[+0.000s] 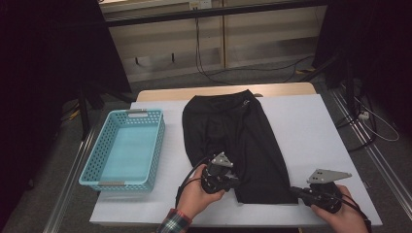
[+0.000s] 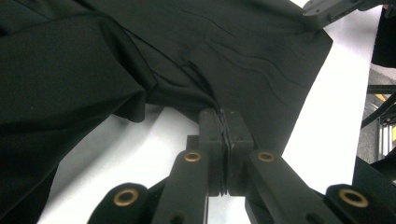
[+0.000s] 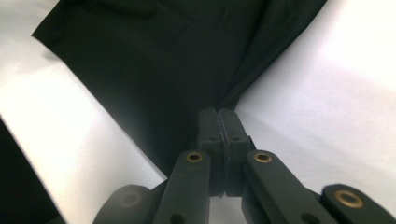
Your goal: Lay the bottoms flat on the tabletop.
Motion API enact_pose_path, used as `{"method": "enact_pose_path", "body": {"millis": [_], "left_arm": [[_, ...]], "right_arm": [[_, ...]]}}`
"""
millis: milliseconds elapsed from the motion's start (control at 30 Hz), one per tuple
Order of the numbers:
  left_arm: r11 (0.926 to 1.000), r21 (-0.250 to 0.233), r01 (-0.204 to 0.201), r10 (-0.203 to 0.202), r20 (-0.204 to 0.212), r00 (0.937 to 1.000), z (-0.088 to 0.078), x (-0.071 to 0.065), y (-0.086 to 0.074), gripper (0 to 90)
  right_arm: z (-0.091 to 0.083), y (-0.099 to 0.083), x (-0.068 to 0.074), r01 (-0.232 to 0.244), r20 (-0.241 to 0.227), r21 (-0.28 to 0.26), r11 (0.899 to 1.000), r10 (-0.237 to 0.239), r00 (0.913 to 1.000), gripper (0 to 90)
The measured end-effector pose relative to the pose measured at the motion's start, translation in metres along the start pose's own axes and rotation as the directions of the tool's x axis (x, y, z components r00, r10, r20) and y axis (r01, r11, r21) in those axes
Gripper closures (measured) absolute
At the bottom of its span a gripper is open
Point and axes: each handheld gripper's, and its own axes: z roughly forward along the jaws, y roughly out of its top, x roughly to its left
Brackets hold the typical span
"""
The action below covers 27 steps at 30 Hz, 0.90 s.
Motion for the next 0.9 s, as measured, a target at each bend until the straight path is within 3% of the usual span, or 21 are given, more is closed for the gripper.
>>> {"method": "enact_pose_path", "body": {"millis": [600, 767, 833, 900], "left_arm": [[1.0000, 0.003, -0.001, 0.001, 0.019, 0.9998, -0.011, -0.005, -0.005, 88.5], [0.9998, 0.018, -0.012, 0.012, -0.002, 0.9999, -0.011, -0.007, -0.008, 88.0], [0.9993, 0.024, -0.029, 0.030, -0.014, 0.9995, -0.009, -0.006, -0.009, 84.4], [0.9991, 0.005, -0.042, 0.042, -0.020, 0.9989, -0.006, -0.004, -0.009, 73.2]], "right_arm": [[-0.007, -0.004, 0.012, 0.028, -0.026, 0.003, 1.000, -0.028, 0.9993, 90.0], [-0.007, -0.006, 0.016, 0.037, -0.033, 0.006, 0.999, -0.036, 0.9988, 90.0], [-0.004, -0.004, 0.013, 0.024, -0.022, -0.001, 1.000, -0.024, 0.9995, 76.6], [-0.001, -0.001, 0.010, 0.014, -0.009, -0.014, 1.000, -0.014, 0.9999, 67.9]]}}
